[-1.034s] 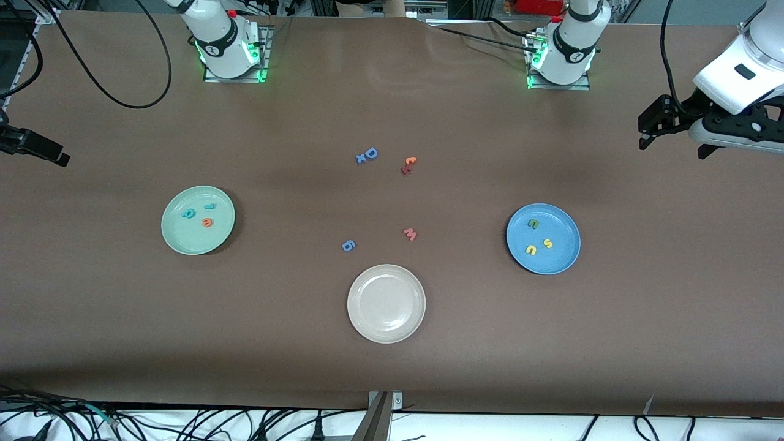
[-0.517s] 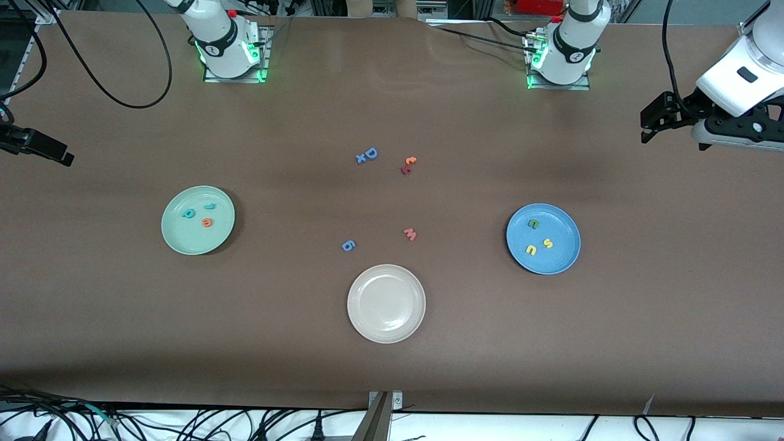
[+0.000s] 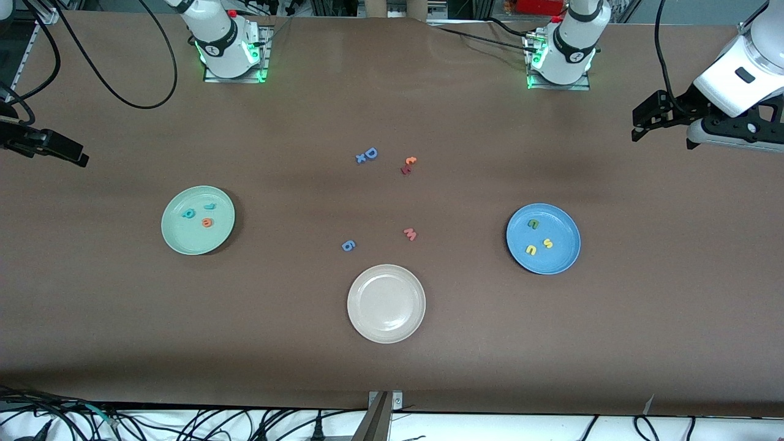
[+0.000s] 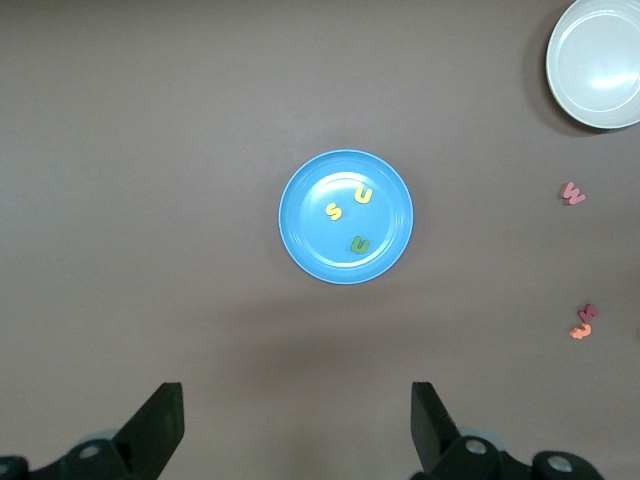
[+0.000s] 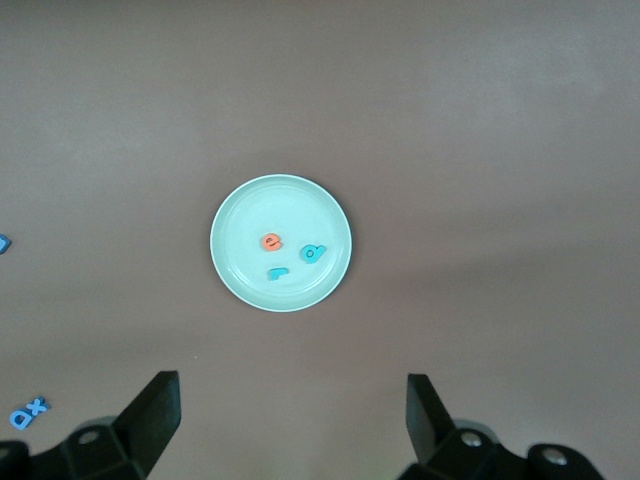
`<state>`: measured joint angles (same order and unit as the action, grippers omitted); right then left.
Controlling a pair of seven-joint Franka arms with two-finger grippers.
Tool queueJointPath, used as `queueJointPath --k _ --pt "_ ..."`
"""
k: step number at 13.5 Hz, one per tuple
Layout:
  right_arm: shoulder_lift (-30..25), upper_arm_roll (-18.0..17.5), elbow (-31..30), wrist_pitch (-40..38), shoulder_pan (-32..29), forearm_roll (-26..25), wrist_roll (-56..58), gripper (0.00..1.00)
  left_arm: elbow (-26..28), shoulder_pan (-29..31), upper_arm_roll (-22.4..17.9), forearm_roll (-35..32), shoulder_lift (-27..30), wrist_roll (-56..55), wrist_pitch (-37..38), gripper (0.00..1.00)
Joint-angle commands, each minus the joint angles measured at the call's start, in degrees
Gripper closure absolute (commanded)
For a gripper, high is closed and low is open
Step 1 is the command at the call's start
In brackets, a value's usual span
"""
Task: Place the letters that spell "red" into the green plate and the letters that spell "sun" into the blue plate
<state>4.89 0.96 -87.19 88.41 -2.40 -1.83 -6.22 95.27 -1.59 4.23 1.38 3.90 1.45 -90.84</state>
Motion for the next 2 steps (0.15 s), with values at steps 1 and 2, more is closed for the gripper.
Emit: queueJointPath --k 1,2 --pt "-0.2 -1.0 -0.1 -0.6 -1.4 0.9 0.8 0.00 -0.6 0.1 -0.1 1.4 -0.1 -0.1 0.9 0.00" --pt "-0.2 -1.0 -0.1 -0.6 -1.4 1.0 0.8 0.00 -0.7 0.1 -0.2 1.3 0.0 0.0 0.9 0.00"
